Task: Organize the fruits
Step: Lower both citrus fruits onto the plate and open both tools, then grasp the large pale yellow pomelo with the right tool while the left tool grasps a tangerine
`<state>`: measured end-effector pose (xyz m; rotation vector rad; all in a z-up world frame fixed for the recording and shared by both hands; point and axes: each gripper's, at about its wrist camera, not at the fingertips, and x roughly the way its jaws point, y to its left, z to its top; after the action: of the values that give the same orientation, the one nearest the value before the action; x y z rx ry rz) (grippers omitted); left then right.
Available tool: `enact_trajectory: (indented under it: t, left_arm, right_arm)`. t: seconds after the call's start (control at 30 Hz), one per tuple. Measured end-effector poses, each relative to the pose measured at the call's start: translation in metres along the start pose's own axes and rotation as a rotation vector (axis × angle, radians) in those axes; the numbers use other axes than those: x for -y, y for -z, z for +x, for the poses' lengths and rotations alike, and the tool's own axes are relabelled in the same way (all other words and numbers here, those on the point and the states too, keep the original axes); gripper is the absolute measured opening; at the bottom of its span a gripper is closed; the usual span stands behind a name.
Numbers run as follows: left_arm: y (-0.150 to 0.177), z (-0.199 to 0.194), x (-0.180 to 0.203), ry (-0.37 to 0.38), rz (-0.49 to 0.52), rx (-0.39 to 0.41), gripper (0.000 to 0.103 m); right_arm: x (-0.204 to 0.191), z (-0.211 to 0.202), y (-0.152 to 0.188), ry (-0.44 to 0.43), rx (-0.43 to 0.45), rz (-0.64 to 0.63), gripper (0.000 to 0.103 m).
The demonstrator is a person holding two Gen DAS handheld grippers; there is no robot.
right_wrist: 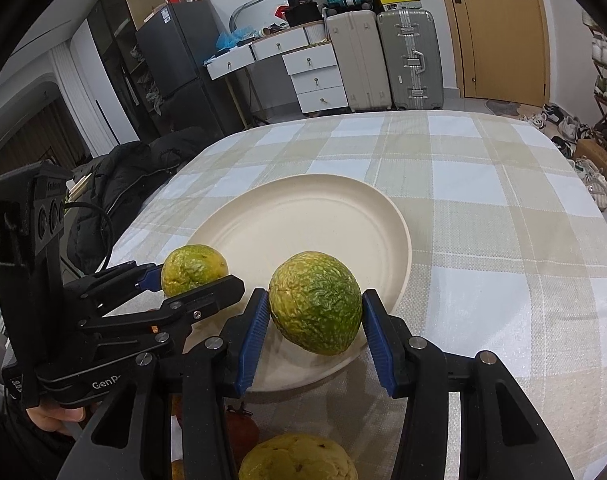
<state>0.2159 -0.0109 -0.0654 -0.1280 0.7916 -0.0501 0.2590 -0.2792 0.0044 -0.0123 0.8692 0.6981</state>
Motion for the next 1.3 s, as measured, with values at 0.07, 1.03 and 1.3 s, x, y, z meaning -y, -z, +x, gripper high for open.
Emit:
enact_trajectory:
  t: [0.07,1.03,1.3]
  left_arm:
    - [0.0,-0.001,0.0,-0.002,-0.002,-0.002,0.047]
    - [0.041,-0.112,-0.002,-0.053,0.037,0.141,0.103]
    - [0.071,-0.142,-0.001,-0.069,0.033,0.13,0.103]
  right_arm:
    - [0.0,0.0,0.0,0.0,-0.001,-0.001,0.048]
    - [0.011,-0.077,0.039,0.092,0.103,0.02,0.103]
    - [0.003,-0.079,0.053,0.124,0.052,-0.058,0.103]
